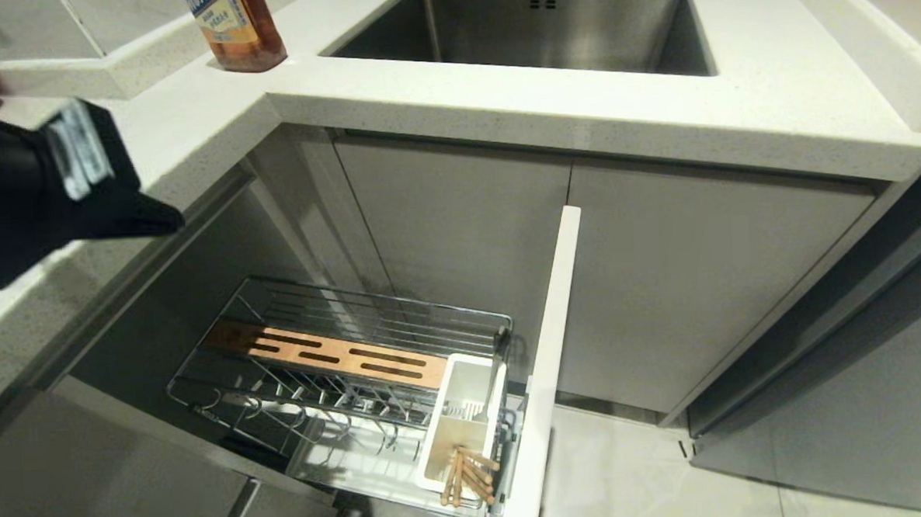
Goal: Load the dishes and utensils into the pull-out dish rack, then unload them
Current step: Take the chopsticks out of the cupboard
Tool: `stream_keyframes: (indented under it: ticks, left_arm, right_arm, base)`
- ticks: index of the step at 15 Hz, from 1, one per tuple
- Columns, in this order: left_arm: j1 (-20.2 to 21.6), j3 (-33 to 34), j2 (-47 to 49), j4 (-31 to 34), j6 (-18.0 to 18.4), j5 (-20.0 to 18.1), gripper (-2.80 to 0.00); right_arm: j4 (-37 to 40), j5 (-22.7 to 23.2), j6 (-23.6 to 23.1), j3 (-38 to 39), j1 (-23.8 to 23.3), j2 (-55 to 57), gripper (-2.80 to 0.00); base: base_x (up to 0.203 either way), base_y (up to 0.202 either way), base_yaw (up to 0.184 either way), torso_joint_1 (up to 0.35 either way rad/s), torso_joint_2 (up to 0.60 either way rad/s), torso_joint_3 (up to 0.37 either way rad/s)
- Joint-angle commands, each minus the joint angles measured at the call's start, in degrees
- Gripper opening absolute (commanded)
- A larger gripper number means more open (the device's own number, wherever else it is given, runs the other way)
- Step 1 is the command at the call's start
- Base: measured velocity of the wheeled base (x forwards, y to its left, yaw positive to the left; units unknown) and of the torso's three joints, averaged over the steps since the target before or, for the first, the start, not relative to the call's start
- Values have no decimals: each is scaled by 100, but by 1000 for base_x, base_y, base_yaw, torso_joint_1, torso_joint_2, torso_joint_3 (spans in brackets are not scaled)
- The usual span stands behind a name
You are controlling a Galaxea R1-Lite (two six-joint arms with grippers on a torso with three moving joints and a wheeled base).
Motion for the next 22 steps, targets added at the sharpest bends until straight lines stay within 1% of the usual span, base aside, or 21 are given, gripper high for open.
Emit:
stream_keyframes:
  ticks: [1, 2, 4, 5, 7, 9, 13, 15, 16, 18, 22]
  left_arm:
    - [-325, -5, 713, 484, -149, -132, -280]
    - [-448, 5, 961, 748, -204, -268, 0]
    - [-676, -21, 1456, 1435, -231, -689, 0]
    - [-754, -35, 1666, 1614, -227, -962, 0]
    - [-837, -55, 2005, 1702, -223, -1558, 0]
    - [-853, -68, 2312, 1702, -228, -1932, 0]
    - [-853, -25, 3019, 1611, -253, -2261, 0]
    - [-852, -28, 3305, 1592, -255, -2650, 0]
    - [-846, -22, 3420, 1587, -255, -2775, 0]
    - [-843, -22, 3602, 1575, -246, -2870, 0]
    - [-841, -11, 3919, 1588, -246, -2870, 0]
  right_arm:
    - [-2, 1, 1, 0, 0, 0, -280]
    - [-2, 1, 1, 0, 0, 0, -280]
    - [-2, 1, 1, 0, 0, 2, -280]
    - [-2, 1, 1, 0, 0, 0, -280]
    - [-2, 1, 1, 0, 0, 0, -280]
    - [-2, 1, 1, 0, 0, 1, -280]
    - [-2, 1, 1, 0, 0, 0, -280]
    - [-2, 1, 1, 0, 0, 0, -280]
    - [-2, 1, 1, 0, 0, 0, -280]
    - [-2, 1, 1, 0, 0, 0, -280]
    - [-2, 1, 1, 0, 0, 0, -280]
  base:
    - [0, 0, 0, 0, 0, 0]
    - [0, 0, 0, 0, 0, 0]
    - [0, 0, 0, 0, 0, 0]
    - [0, 0, 0, 0, 0, 0]
    - [0, 0, 0, 0, 0, 0]
    - [0, 0, 0, 0, 0, 0]
    - [0, 0, 0, 0, 0, 0]
    - [0, 0, 0, 0, 0, 0]
    - [0, 0, 0, 0, 0, 0]
    - [0, 0, 0, 0, 0, 0]
    - [0, 0, 0, 0, 0, 0]
